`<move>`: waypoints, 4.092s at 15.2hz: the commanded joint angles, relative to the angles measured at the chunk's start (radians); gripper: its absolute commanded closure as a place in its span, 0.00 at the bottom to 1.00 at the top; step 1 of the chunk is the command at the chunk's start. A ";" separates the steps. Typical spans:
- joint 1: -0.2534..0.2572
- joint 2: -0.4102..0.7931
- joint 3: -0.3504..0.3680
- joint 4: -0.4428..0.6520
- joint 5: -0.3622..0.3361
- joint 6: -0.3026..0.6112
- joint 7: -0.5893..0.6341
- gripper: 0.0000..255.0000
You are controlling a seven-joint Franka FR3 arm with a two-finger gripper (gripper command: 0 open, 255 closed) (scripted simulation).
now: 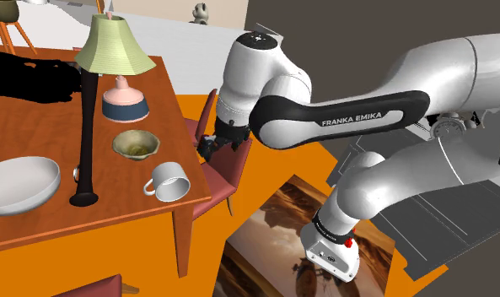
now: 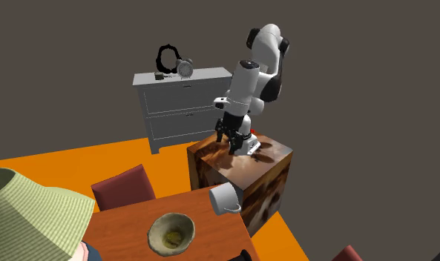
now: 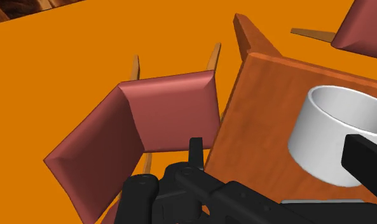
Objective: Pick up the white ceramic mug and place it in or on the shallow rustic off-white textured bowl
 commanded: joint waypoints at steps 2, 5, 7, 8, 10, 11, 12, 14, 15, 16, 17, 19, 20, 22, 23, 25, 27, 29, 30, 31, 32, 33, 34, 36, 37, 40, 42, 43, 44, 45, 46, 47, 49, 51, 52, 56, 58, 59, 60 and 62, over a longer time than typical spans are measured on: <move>-0.030 0.083 0.107 0.026 -0.028 0.085 0.116 0.00; -0.089 0.179 0.224 0.070 -0.095 0.159 0.244 0.00; -0.147 0.252 0.314 0.108 -0.167 0.198 0.345 0.00; -0.183 0.292 0.363 0.130 -0.214 0.214 0.402 0.00; -0.267 0.387 0.475 0.181 -0.339 0.232 0.535 0.00; -0.317 0.446 0.540 0.211 -0.424 0.231 0.615 0.00; -0.365 0.523 0.606 0.246 -0.534 0.216 0.711 0.00; -0.375 0.740 0.671 0.332 -0.819 0.124 0.935 0.00; -0.337 0.730 0.630 0.332 -0.807 0.131 0.928 0.00; -0.320 0.747 0.610 0.332 -0.830 0.133 0.942 0.00; -0.309 0.765 0.597 0.333 -0.854 0.134 0.956 0.00; -0.289 0.801 0.572 0.335 -0.900 0.137 0.984 0.00; -0.280 0.817 0.559 0.337 -0.922 0.138 0.997 0.00; -0.258 0.859 0.528 0.341 -0.975 0.142 1.028 0.00; -0.257 0.858 0.527 0.341 -0.975 0.142 1.027 0.00; -0.257 0.858 0.527 0.341 -0.975 0.142 1.027 0.00; -0.257 0.858 0.527 0.341 -0.975 0.142 1.027 0.00; -0.257 0.858 0.527 0.341 -0.975 0.142 1.027 0.00; -0.257 0.858 0.527 0.341 -0.974 0.142 1.027 0.00; -0.257 0.858 0.527 0.341 -0.974 0.142 1.027 1.00; -0.257 0.858 0.527 0.341 -0.974 0.142 1.027 1.00; -0.257 0.858 0.527 0.341 -0.974 0.142 1.027 1.00; -0.257 0.858 0.527 0.341 -0.974 0.142 1.027 1.00; -0.257 0.858 0.527 0.341 -0.974 0.142 1.027 1.00; -0.257 0.858 0.527 0.341 -0.974 0.142 1.027 1.00; -0.257 0.858 0.527 0.341 -0.975 0.142 1.027 1.00; -0.278 0.831 0.548 0.343 -0.936 0.138 0.997 1.00; -0.288 0.816 0.559 0.344 -0.916 0.136 0.981 1.00; -0.298 0.802 0.569 0.346 -0.896 0.134 0.965 1.00; -0.309 0.787 0.580 0.348 -0.875 0.132 0.949 1.00; -0.319 0.772 0.589 0.350 -0.854 0.130 0.932 1.00; -0.329 0.756 0.599 0.352 -0.832 0.128 0.915 1.00; -0.349 0.724 0.617 0.357 -0.787 0.123 0.879 1.00; -0.368 0.690 0.632 0.363 -0.740 0.119 0.842 1.00; -0.376 0.673 0.638 0.366 -0.715 0.116 0.823 1.00; -0.397 0.602 0.649 0.382 -0.616 0.104 0.744 1.00; -0.398 0.568 0.645 0.391 -0.569 0.094 0.705 1.00; -0.397 0.552 0.641 0.397 -0.547 0.088 0.687 1.00; -0.395 0.537 0.636 0.402 -0.526 0.082 0.669 1.00; -0.389 0.510 0.624 0.415 -0.489 0.067 0.637 1.00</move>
